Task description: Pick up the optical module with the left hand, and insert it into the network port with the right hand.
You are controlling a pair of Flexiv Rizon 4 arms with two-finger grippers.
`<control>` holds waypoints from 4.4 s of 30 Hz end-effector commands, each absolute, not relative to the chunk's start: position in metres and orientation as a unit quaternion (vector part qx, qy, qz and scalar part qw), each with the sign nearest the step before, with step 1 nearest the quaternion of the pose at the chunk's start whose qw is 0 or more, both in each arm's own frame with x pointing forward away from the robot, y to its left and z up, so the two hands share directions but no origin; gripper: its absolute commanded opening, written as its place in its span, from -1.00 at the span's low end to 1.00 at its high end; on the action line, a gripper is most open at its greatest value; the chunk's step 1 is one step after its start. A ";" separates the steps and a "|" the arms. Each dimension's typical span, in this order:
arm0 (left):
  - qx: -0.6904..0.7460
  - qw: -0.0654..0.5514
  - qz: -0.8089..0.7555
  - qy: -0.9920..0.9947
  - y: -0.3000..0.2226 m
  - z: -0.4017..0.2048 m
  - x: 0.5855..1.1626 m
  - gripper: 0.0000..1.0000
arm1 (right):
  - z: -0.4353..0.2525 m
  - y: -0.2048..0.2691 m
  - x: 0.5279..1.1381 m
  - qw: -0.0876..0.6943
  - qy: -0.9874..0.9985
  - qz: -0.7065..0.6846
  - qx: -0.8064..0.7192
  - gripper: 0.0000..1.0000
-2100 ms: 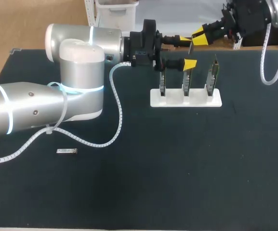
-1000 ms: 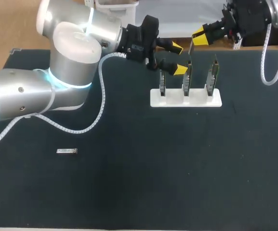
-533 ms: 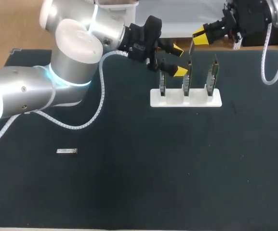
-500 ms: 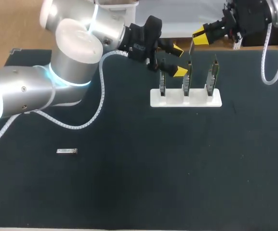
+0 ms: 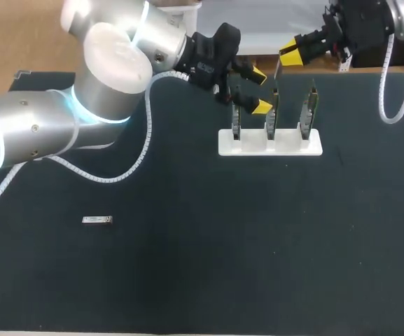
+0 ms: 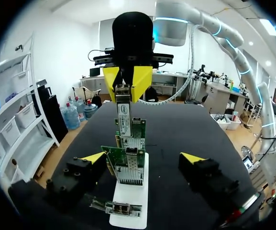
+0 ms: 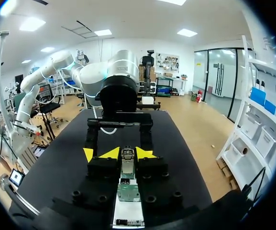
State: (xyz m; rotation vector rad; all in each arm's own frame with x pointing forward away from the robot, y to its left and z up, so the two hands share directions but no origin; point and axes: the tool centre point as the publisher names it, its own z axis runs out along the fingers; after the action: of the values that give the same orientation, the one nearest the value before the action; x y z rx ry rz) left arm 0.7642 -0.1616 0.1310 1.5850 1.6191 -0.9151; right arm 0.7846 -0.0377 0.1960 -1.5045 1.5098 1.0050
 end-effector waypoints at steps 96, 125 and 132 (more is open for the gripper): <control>0.611 0.324 -0.335 0.640 -0.161 0.125 0.769 1.00 | 0.187 -0.035 0.770 0.364 0.592 0.335 -0.637 -1.00; 0.611 0.324 -0.335 0.640 -0.161 0.125 0.769 1.00 | 0.174 -0.029 0.778 0.352 0.599 0.322 -0.643 -1.00; 0.611 0.324 -0.335 0.640 -0.161 0.125 0.769 1.00 | 0.173 -0.030 0.779 0.352 0.601 0.319 -0.643 -1.00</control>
State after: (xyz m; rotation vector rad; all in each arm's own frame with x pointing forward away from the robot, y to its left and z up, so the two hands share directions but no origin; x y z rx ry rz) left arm 0.7682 -0.1606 0.1245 1.6003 1.6769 -0.8802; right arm 0.7793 -0.0308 0.1732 -1.6649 1.5525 0.8261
